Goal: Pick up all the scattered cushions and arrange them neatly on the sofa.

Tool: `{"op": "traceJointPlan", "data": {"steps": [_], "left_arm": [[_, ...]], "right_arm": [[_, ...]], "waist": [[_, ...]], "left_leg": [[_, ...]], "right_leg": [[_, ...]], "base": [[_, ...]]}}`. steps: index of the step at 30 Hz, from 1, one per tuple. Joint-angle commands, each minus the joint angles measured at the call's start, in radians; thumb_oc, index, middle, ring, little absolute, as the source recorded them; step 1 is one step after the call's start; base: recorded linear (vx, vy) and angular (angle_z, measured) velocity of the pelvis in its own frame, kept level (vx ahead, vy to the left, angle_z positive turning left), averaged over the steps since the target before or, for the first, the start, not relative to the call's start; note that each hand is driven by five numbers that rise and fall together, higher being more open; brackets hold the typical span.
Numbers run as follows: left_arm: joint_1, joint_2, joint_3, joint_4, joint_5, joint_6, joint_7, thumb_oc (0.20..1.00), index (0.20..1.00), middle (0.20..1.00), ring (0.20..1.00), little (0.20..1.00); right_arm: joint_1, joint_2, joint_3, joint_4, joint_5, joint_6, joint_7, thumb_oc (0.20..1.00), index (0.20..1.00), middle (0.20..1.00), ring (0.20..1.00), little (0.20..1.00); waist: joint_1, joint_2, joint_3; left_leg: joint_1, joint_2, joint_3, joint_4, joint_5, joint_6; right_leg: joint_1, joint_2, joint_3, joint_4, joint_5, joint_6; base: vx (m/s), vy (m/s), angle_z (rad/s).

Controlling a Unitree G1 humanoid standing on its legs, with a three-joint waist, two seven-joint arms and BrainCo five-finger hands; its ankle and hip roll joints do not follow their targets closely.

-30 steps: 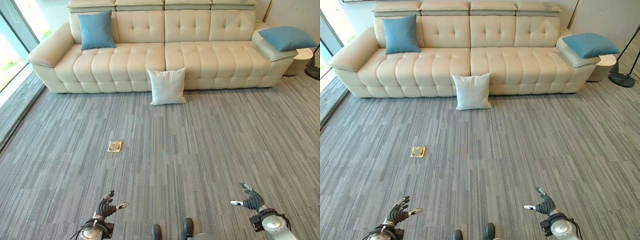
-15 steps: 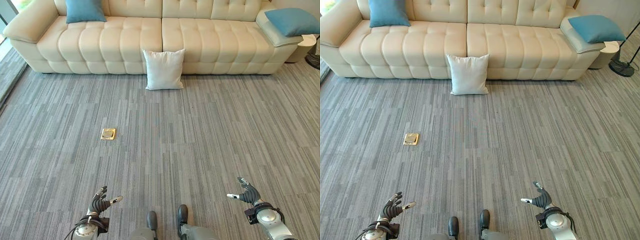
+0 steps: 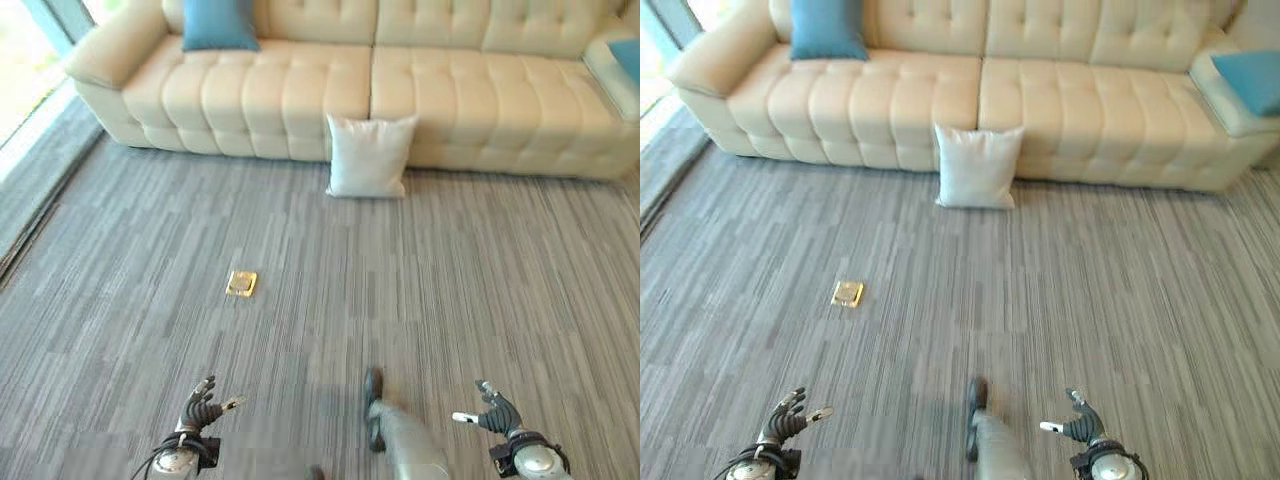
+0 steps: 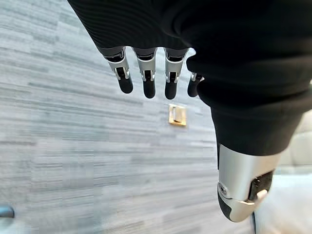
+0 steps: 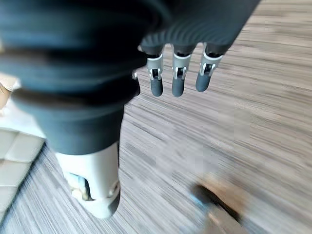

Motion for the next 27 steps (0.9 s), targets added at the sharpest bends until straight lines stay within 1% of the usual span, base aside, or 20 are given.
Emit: {"op": "traceJointPlan", "data": {"steps": [1,2,4,5,6,7,8,9,10,12,14,15,17,19,21,22,23,25,26,27], "left_arm": [[-0.038,0.053,-0.004,-0.065,0.016,-0.025,-0.011,1.0,1.0,1.0,1.0,1.0],[-0.046,0.051,-0.01,-0.061,0.015,-0.027,-0.012,1.0,1.0,1.0,1.0,1.0],[-0.05,0.048,-0.017,-0.055,0.013,-0.026,-0.016,1.0,1.0,1.0,1.0,1.0],[-0.05,0.049,-0.019,-0.056,0.011,-0.025,-0.019,1.0,1.0,1.0,1.0,1.0],[-0.046,0.052,-0.018,-0.052,0.015,-0.025,-0.02,1.0,1.0,1.0,1.0,1.0],[-0.042,0.054,-0.018,-0.054,0.016,-0.022,-0.022,1.0,1.0,1.0,1.0,1.0],[-0.038,0.057,-0.016,-0.055,0.023,-0.019,-0.022,1.0,1.0,1.0,1.0,1.0],[-0.03,0.061,-0.013,-0.05,0.035,-0.018,-0.022,1.0,1.0,1.0,1.0,1.0],[-0.03,0.061,-0.013,-0.05,0.035,-0.018,-0.021,1.0,1.0,1.0,1.0,1.0],[-0.027,0.06,-0.011,-0.041,0.04,-0.015,-0.021,1.0,1.0,1.0,1.0,1.0],[-0.012,0.058,0.0,-0.028,0.044,-0.007,-0.022,1.0,1.0,1.0,1.0,1.0],[-0.012,0.058,0.0,-0.028,0.044,-0.007,-0.022,1.0,1.0,1.0,1.0,1.0],[-0.009,0.059,0.003,-0.012,0.047,-0.003,-0.022,1.0,1.0,1.0,1.0,1.0],[-0.005,0.065,0.004,-0.016,0.049,-0.002,-0.024,1.0,1.0,1.0,1.0,1.0],[-0.006,0.074,0.007,-0.021,0.049,-0.001,-0.023,1.0,1.0,1.0,1.0,1.0],[-0.006,0.08,0.008,-0.029,0.041,0.001,-0.021,1.0,1.0,1.0,1.0,1.0],[-0.007,0.086,0.009,-0.039,0.038,0.002,-0.019,1.0,1.0,1.0,1.0,1.0],[-0.008,0.092,0.013,-0.045,0.034,0.004,-0.014,1.0,1.0,1.0,1.0,1.0],[-0.008,0.092,0.013,-0.045,0.034,0.004,-0.014,1.0,1.0,1.0,1.0,1.0],[-0.014,0.095,0.021,-0.042,0.032,0.004,-0.004,1.0,1.0,1.0,1.0,1.0]], "right_arm": [[-0.039,-0.048,0.006,-0.036,0.042,-0.02,-0.024,1.0,1.0,1.0,1.0,1.0],[-0.043,-0.053,0.01,-0.036,0.044,-0.021,-0.023,1.0,1.0,1.0,1.0,1.0],[-0.048,-0.052,0.009,-0.038,0.046,-0.019,-0.021,1.0,1.0,1.0,1.0,1.0],[-0.048,-0.05,0.007,-0.039,0.044,-0.019,-0.02,1.0,1.0,1.0,1.0,1.0],[-0.046,-0.05,0.006,-0.036,0.042,-0.02,-0.023,1.0,1.0,1.0,1.0,1.0],[-0.048,-0.046,0.003,-0.036,0.044,-0.019,-0.025,1.0,1.0,1.0,1.0,1.0],[-0.048,-0.044,0.003,-0.034,0.042,-0.02,-0.029,1.0,1.0,1.0,1.0,1.0],[-0.052,-0.04,0.004,-0.027,0.042,-0.023,-0.039,1.0,1.0,1.0,1.0,1.0],[-0.052,-0.039,0.004,-0.026,0.042,-0.023,-0.039,1.0,1.0,1.0,1.0,1.0],[-0.054,-0.034,0.006,-0.022,0.039,-0.024,-0.042,1.0,1.0,1.0,1.0,1.0],[-0.061,-0.023,0.018,-0.02,0.019,-0.016,-0.035,1.0,1.0,1.0,1.0,1.0],[-0.061,-0.023,0.018,-0.02,0.019,-0.016,-0.035,1.0,1.0,1.0,1.0,1.0],[-0.051,-0.011,0.027,-0.026,0.006,-0.015,-0.023,1.0,1.0,1.0,1.0,1.0],[-0.042,-0.001,0.038,-0.033,-0.003,-0.013,-0.01,1.0,1.0,1.0,1.0,1.0],[-0.042,0.005,0.057,-0.041,-0.018,-0.013,0.001,1.0,1.0,1.0,1.0,1.0],[-0.049,0.012,0.064,-0.045,-0.019,-0.013,0.008,1.0,1.0,1.0,1.0,1.0],[-0.052,0.019,0.064,-0.051,-0.014,-0.015,0.009,1.0,1.0,1.0,1.0,1.0],[-0.058,0.023,0.067,-0.058,-0.011,-0.015,0.009,1.0,1.0,1.0,1.0,1.0],[-0.058,0.023,0.067,-0.058,-0.011,-0.015,0.009,1.0,1.0,1.0,1.0,1.0],[-0.069,0.032,0.071,-0.075,-0.015,-0.019,0.005,1.0,1.0,1.0,1.0,1.0]], "waist": [[-0.012,-0.009,0.042],[-0.004,-0.01,0.045],[0.014,-0.032,0.048],[0.021,-0.048,0.053],[0.033,-0.047,0.056],[0.045,-0.06,0.059],[0.058,-0.056,0.059],[0.079,-0.053,0.057],[0.079,-0.054,0.059],[0.093,-0.056,0.051],[0.122,-0.059,0.03],[0.124,-0.057,0.029],[0.125,-0.076,0.015],[0.132,-0.103,0.004],[0.14,-0.129,-0.004],[0.15,-0.14,-0.005],[0.151,-0.138,0.0],[0.149,-0.131,0.01],[0.15,-0.129,0.008],[0.145,-0.103,0.022]], "left_leg": [[0.16,0.153,0.081,-0.126,0.11,-0.027],[0.122,0.129,0.078,-0.142,0.062,-0.011],[0.021,0.091,0.089,-0.195,0.007,0.006],[-0.008,0.08,0.109,-0.248,0.02,0.022],[-0.054,0.069,0.099,-0.315,-0.01,0.016],[-0.096,0.054,0.112,-0.394,0.021,0.031],[-0.115,0.042,0.092,-0.49,0.063,0.023],[-0.148,0.011,0.064,-0.62,0.138,0.006],[-0.145,0.009,0.065,-0.624,0.139,0.006],[-0.182,-0.009,0.054,-0.718,0.173,0.0],[-0.192,-0.006,0.033,-0.747,0.195,0.005],[-0.193,-0.004,0.033,-0.749,0.197,0.005],[-0.194,-0.007,0.016,-0.678,0.224,0.014],[-0.191,-0.019,0.018,-0.625,0.195,0.032],[-0.173,-0.04,0.025,-0.584,0.141,0.06],[-0.141,-0.054,0.033,-0.572,0.094,0.089],[-0.112,-0.059,0.03,-0.574,0.07,0.104],[-0.085,-0.062,0.029,-0.574,0.049,0.121],[-0.087,-0.059,0.029,-0.576,0.052,0.12],[-0.023,-0.049,0.023,-0.601,0.03,0.136]], "right_leg": [[0.098,0.009,0.015,-0.004,-0.139,0.096],[0.121,0.014,0.021,-0.003,-0.156,0.094],[0.182,0.007,0.027,-0.027,-0.172,0.104],[0.186,-0.003,0.026,-0.034,-0.155,0.103],[0.227,0.006,0.033,-0.046,-0.182,0.115],[0.25,0.003,0.033,-0.066,-0.172,0.112],[0.269,0.02,0.043,-0.073,-0.18,0.114],[0.324,0.052,0.07,-0.099,-0.194,0.115],[0.326,0.051,0.07,-0.1,-0.194,0.115],[0.375,0.068,0.1,-0.119,-0.216,0.119],[0.436,0.083,0.159,-0.106,-0.257,0.129],[0.434,0.085,0.161,-0.106,-0.255,0.128],[0.452,0.068,0.177,-0.074,-0.253,0.14],[0.444,0.035,0.199,-0.019,-0.206,0.168],[0.414,0.001,0.224,0.068,-0.11,0.206],[0.374,-0.026,0.233,0.183,-0.003,0.241],[0.34,-0.034,0.235,0.258,0.044,0.248],[0.306,-0.042,0.229,0.335,0.085,0.253],[0.304,-0.039,0.23,0.334,0.088,0.252],[0.227,-0.061,0.187,0.435,0.09,0.241]], "base": [[0.41,-0.152,-0.38],[0.53,-0.178,-0.33],[0.32,-0.079,-0.08],[0.35,-0.049,-0.07],[0.28,-0.018,-0.42],[0.39,-0.011,-0.42],[0.5,-0.002,-0.34],[0.44,0.006,-0.15],[0.47,0.01,-0.16],[0.43,0.05,-0.3],[0.63,0.168,-0.47],[0.55,0.174,-0.52],[0.46,0.159,-0.72],[0.49,0.209,-0.78],[0.49,0.244,-0.45],[0.51,0.284,-0.36],[0.38,0.212,-0.36],[0.18,0.112,-0.36],[0.34,0.207,-0.16],[0.36,0.197,-0.18]]}}
